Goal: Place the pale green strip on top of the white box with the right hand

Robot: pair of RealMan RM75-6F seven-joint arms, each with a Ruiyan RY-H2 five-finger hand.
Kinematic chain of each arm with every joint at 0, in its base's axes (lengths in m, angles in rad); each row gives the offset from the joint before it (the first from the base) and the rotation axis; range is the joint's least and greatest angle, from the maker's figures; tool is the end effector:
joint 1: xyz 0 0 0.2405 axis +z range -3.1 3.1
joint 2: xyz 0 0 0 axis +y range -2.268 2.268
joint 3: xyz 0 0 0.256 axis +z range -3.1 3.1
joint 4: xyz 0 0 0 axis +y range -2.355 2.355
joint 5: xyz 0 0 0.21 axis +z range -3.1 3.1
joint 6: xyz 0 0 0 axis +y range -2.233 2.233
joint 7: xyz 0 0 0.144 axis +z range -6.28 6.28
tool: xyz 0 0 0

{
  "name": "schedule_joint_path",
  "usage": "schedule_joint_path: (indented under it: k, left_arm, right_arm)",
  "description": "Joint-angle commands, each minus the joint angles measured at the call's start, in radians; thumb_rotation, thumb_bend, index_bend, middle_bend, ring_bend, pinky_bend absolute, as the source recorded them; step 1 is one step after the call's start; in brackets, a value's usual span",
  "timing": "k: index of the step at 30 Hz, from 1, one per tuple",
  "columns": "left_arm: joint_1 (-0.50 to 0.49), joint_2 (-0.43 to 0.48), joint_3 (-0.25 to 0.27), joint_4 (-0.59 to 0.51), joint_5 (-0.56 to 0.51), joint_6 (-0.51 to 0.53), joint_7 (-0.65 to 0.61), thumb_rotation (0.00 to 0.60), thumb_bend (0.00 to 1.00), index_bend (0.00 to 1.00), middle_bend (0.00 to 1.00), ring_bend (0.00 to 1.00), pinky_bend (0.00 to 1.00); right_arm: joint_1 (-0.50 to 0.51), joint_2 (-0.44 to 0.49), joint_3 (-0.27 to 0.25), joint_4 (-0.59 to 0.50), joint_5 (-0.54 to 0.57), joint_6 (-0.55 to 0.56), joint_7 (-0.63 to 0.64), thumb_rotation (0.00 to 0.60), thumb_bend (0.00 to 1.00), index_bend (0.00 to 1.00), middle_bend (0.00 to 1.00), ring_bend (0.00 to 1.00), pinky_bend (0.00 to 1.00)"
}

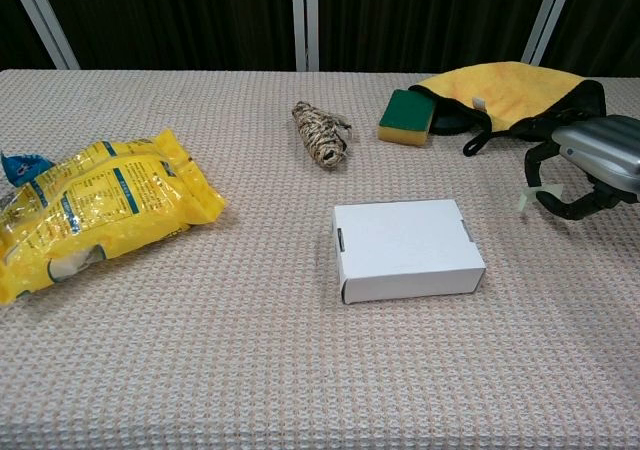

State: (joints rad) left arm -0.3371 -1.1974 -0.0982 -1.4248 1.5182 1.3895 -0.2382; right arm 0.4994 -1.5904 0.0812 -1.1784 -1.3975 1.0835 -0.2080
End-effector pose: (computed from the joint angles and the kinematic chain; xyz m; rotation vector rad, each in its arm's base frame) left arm -0.2823 0.2722 0.1467 -1.5066 -0.8810 -1.1632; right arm -0.2621 -0.3082 -0.0039 1.7962 -0.7915 0.7796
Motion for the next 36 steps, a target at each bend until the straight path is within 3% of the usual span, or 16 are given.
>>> schedule_joint_path:
  k: [1,11,17,24,36]
  left_arm:
    - [0.003,0.002,-0.001,0.001,-0.002,0.003,-0.001,0.600,0.00,0.15,0.13,0.09,0.17]
    - [0.029,0.021,-0.012,0.000,-0.023,0.033,-0.013,0.600,0.00,0.15,0.13,0.09,0.17]
    - [0.032,0.021,-0.010,0.004,-0.023,0.029,-0.023,0.600,0.00,0.15,0.13,0.09,0.17]
    - [0.031,0.015,-0.009,0.018,-0.015,0.025,-0.037,0.600,0.00,0.15,0.13,0.09,0.17]
    - [0.033,0.010,-0.009,0.038,-0.009,0.029,-0.059,0.600,0.00,0.15,0.13,0.09,0.17]
  right_arm:
    - [-0.003,0.034,0.006,-0.053,-0.017,0.025,0.007,0.600,0.47,0.60,0.05,0.00,0.00]
    - [0.062,0.184,0.011,-0.394,-0.088,-0.014,-0.087,0.600,0.47,0.60,0.05,0.00,0.00]
    - [0.090,0.214,-0.006,-0.527,-0.038,-0.097,-0.155,0.600,0.46,0.60,0.05,0.00,0.00]
    - [0.108,0.229,-0.015,-0.590,0.057,-0.154,-0.229,0.600,0.46,0.60,0.04,0.00,0.00]
    - [0.149,0.187,-0.020,-0.574,0.133,-0.169,-0.353,0.600,0.46,0.60,0.03,0.00,0.00]
